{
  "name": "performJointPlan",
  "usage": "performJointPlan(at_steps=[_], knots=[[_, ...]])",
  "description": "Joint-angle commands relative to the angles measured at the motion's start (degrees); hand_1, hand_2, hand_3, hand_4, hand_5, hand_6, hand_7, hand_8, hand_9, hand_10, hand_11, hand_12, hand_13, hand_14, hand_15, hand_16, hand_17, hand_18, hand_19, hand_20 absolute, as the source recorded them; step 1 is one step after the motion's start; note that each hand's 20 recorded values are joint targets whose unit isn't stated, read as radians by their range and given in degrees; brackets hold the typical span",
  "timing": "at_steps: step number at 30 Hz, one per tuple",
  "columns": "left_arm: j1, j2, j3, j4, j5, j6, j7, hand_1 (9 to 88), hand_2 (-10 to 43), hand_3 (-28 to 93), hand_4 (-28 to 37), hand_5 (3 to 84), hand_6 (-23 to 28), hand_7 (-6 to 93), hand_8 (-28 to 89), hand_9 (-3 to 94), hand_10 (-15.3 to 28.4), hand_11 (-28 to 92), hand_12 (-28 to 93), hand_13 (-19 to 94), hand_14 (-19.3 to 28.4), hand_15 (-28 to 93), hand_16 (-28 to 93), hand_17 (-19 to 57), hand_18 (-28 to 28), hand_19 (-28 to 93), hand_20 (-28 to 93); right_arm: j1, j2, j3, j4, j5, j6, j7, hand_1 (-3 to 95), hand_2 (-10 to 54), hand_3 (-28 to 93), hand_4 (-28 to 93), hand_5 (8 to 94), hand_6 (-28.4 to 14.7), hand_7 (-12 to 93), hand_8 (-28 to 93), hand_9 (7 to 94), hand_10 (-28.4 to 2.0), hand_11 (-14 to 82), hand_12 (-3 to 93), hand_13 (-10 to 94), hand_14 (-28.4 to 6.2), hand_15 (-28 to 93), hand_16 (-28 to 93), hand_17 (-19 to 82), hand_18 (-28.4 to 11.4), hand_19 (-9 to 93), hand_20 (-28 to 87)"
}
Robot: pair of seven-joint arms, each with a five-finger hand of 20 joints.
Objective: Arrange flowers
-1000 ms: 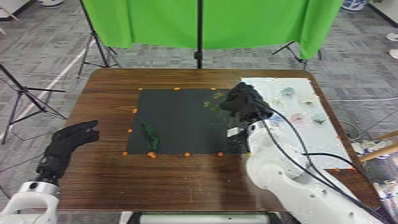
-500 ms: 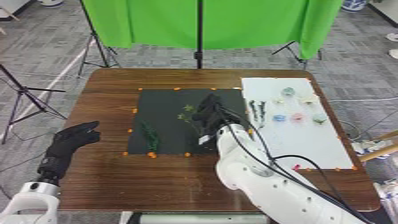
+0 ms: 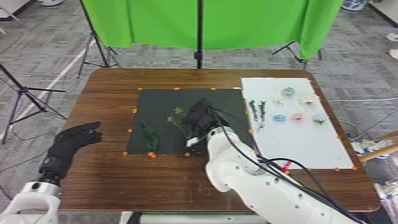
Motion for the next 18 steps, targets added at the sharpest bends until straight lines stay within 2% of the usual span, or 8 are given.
performJointPlan(at_steps=[1,8,18], knots=[[0.59,-0.45,0.0,0.23,0.32,-0.93,-0.77,31.4,4.4,64,-17.6,46.8,5.4,13.7,-6,47.5,14.7,25,14,37,19.2,29,1,4.9,16.2,29,30,-1.28,-0.77,-0.79,-0.45,1.01,-0.05,0.15,58.8,-9.5,54,-11,81.6,-1.9,27,19,91.7,-9.9,28.2,39.2,94,0.4,62,33,58,-19.3,93,48],[0.16,-0.3,0.16,0.42,0.34,-1.15,-0.99,31.4,4.4,64,-17.5,46.8,5.4,13.8,-6,47.5,14.7,25,14,37,19.3,29,1,4.9,16.2,29,30,-1.51,-0.66,-0.26,-0.04,1.35,-0.04,-0.5,56.7,-9.5,55,-10,81.4,-2.2,26,19,91.2,-10.4,28.0,38.4,94,0.2,62,32,58,-19.1,93,47],[0.38,-0.43,-0.04,0.25,0.38,-1.39,-1.04,31.4,4.4,64,-17.5,46.8,5.4,13.7,-6,47.4,14.7,24,14,37,19.3,29,1,4.8,16.2,29,30,-2.2,-0.51,-0.04,-0.03,1.31,-0.8,-0.9,54.2,-9.5,54,-10,80.9,-2.6,25,18,90.4,-11.5,30.2,34.3,94,0.0,61,33,58,-19.3,93,47]])
